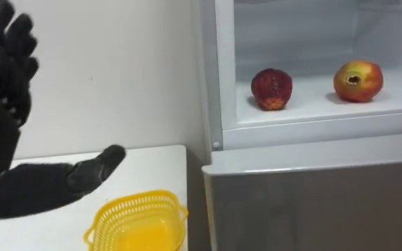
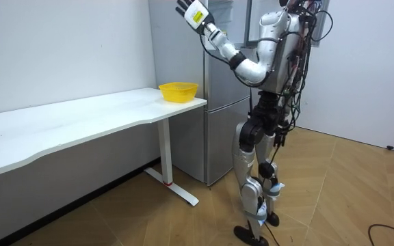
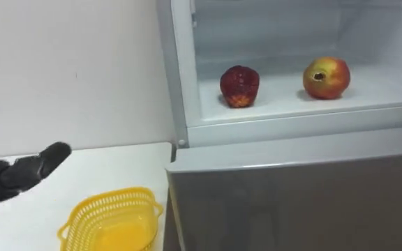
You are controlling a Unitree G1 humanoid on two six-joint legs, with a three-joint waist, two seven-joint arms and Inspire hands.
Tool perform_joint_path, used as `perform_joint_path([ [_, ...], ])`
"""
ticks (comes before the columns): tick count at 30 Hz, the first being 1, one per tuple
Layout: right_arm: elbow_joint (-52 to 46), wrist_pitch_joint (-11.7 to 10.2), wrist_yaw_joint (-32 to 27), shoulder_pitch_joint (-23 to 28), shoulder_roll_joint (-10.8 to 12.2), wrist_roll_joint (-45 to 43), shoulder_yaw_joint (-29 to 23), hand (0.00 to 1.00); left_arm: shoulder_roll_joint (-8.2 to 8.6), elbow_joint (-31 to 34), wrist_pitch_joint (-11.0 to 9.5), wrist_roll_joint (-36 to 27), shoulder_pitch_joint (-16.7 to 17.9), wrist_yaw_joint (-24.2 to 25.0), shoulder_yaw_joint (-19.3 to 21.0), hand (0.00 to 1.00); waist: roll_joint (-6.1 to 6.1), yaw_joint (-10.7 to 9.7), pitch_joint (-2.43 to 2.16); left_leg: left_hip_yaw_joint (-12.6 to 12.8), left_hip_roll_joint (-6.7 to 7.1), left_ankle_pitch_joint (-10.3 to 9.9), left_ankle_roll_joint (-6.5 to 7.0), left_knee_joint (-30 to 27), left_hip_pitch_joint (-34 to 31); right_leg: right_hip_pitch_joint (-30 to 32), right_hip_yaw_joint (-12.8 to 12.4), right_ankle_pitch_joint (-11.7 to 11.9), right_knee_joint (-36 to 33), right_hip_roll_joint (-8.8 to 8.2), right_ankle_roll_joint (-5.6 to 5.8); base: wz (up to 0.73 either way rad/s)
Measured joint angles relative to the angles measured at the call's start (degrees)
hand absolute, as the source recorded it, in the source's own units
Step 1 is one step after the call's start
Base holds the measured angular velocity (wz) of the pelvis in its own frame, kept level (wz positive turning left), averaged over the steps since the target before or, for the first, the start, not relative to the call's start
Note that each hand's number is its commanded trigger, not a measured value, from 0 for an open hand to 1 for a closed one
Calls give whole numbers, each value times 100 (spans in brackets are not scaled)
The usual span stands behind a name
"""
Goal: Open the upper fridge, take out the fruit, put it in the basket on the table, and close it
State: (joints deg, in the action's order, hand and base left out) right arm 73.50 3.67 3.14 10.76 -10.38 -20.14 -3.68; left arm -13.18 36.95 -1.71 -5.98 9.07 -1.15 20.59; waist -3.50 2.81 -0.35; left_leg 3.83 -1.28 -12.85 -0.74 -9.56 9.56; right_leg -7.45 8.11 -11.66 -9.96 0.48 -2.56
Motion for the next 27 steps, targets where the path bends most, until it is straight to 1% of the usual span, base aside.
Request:
perform_joint_path([
  [1,1,0,-6,25,9,-6,-5,0,48,-96,-65,132,99,-111,72,0,-5,39,1,4,1,0,0,0,4,-7,2,-3,1,-2,-1,11],
  [2,6,-1,-31,71,18,-21,-7,0,115,-302,-125,406,308,-376,245,0,-7,67,3,-8,2,0,0,-1,8,-27,2,-7,10,-2,1,8],
  [3,-3,-3,-69,127,18,-35,-3,0,139,-537,-126,640,543,-708,389,0,-8,100,6,-28,6,0,0,-4,11,-36,-4,-17,17,-2,1,9],
  [4,-4,-4,-95,151,11,-18,-4,0,152,-674,-133,742,664,-887,446,0,-7,127,7,-44,12,0,0,-6,8,-35,5,-22,17,-7,1,10],
  [6,-21,7,-161,220,-37,60,-8,0,151,-1468,-172,941,1060,-1589,559,0,6,171,9,-247,54,-1,2,-58,-42,-49,134,-48,24,-41,17,23],
  [7,-22,13,-170,230,-52,61,-16,0,153,-1773,-216,935,1119,-1758,582,0,12,195,13,-269,68,-1,2,-72,-55,-44,135,-71,22,-49,22,25],
  [8,-13,22,-171,235,-83,73,-29,0,156,-2455,-264,890,1242,-2093,630,0,12,226,12,-285,79,-1,2,-85,-60,-46,137,-91,12,-51,27,12],
  [9,-13,16,-176,250,-91,96,-45,0,164,-3169,-268,726,1339,-2431,647,0,19,239,10,-295,81,-1,2,-83,-52,-49,146,-91,9,-54,27,5],
  [10,-17,18,-176,255,-90,112,-46,0,182,-3553,-273,590,1372,-2570,656,0,32,262,8,-295,81,-1,2,-78,-49,-49,147,-93,4,-55,26,0],
  [11,-79,19,-175,268,-79,159,-46,0,242,-4338,-286,256,1411,-2783,679,0,31,324,14,-286,80,-1,2,-62,-36,-52,146,-102,4,-51,26,-6],
  [12,-113,22,-169,290,-69,191,-44,0,271,-5131,-290,-77,1471,-2890,676,0,45,375,12,-274,81,-2,3,-60,-35,-53,157,-102,16,-59,26,-4],
  [13,-137,25,-164,289,-62,193,-48,0,282,-5489,-277,-239,1483,-2931,676,0,73,370,12,-285,83,-2,3,-60,-37,-56,165,-103,17,-70,27,4],
  [14,-188,35,-158,311,-47,180,-54,0,328,-6075,-256,-491,1582,-2996,674,0,135,391,16,-280,88,-2,3,-50,-32,-60,151,-108,19,-77,33,5],
  [15,-209,102,-166,310,-38,176,-54,0,368,-6648,-258,-681,1670,-3001,664,0,172,431,1,-272,89,-2,3,-24,-21,-65,151,-110,29,-79,36,4],
  [16,-221,137,-165,308,-37,167,-58,0,376,-6976,-256,-771,1715,-3000,663,0,180,442,-4,-273,89,-2,3,-4,-9,-73,154,-111,31,-79,39,0],
  [17,-219,161,-145,313,-36,151,-127,0,386,-7646,-254,-921,1723,-3000,665,0,219,480,-12,-258,94,-2,3,21,16,-77,148,-117,28,-81,49,0],
  [18,-221,183,-118,314,-37,151,-189,0,390,-7983,-246,-970,1719,-3000,668,0,225,503,-15,-265,98,-2,3,20,25,-82,145,-118,28,-87,51,0],
  [19,-242,232,-77,323,-37,123,-267,0,427,-8580,-227,-968,1732,-2992,672,0,240,514,-11,-268,100,-8,13,20,40,-95,144,-116,29,-93,55,0],
  [20,-272,271,-40,354,-36,55,-298,0,486,-9065,-181,-943,1718,-2959,679,0,236,515,-10,-253,100,-24,37,22,62,-132,146,-115,43,-94,65,0],
  [21,-246,329,16,365,-37,55,-311,0,525,-9520,-116,-847,1691,-2898,674,0,250,523,2,-239,104,-31,47,47,115,-186,133,-126,36,-98,82,5],
  [22,-240,352,54,351,-36,58,-311,0,532,-9763,-79,-786,1686,-2841,657,0,240,522,3,-239,102,-37,56,70,131,-213,138,-131,37,-98,89,6],
  [23,-237,389,114,321,-36,70,-298,0,553,-10141,7,-709,1641,-2692,595,0,213,516,12,-239,101,-58,88,95,178,-264,156,-138,47,-97,99,11],
  [24,-215,390,152,357,-34,90,-288,0,596,-10367,111,-590,1556,-2524,539,0,177,494,17,-247,100,-77,107,97,183,-268,163,-145,29,-97,111,14],
  [25,-214,390,174,311,-28,134,-287,0,614,-10420,177,-508,1538,-2443,460,0,166,462,22,-256,99,-83,114,99,178,-266,190,-146,23,-103,113,22],
  [26,-197,391,197,256,-1,195,-267,0,642,-10447,285,-300,1513,-2293,261,0,161,376,22,-265,98,-82,114,86,150,-266,256,-143,16,-125,120,20],
  [27,-151,391,203,232,27,262,-251,0,655,-10458,358,-62,1447,-2153,92,0,156,336,23,-269,89,-81,115,83,145,-280,273,-140,11,-132,125,16],
])
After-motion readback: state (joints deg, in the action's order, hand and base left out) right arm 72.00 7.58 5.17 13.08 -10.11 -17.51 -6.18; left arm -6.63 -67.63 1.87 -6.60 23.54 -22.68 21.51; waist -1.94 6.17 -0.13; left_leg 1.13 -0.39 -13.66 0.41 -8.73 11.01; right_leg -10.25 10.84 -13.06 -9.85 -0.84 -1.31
